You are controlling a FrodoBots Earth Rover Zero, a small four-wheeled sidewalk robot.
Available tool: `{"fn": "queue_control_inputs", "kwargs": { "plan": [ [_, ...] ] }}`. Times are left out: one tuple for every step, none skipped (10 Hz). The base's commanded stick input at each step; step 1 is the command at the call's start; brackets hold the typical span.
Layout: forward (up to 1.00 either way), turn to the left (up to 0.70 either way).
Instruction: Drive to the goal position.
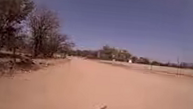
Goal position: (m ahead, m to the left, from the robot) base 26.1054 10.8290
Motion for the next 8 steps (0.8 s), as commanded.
{"fn": "queue_control_inputs", "kwargs": {
  "plan": [
    [1.0,0.0],
    [1.0,0.0],
    [1.0,0.0],
    [1.0,0.0],
    [1.0,0.01],
    [1.0,0.03],
    [1.0,0.15],
    [1.0,0.31]
  ]
}}
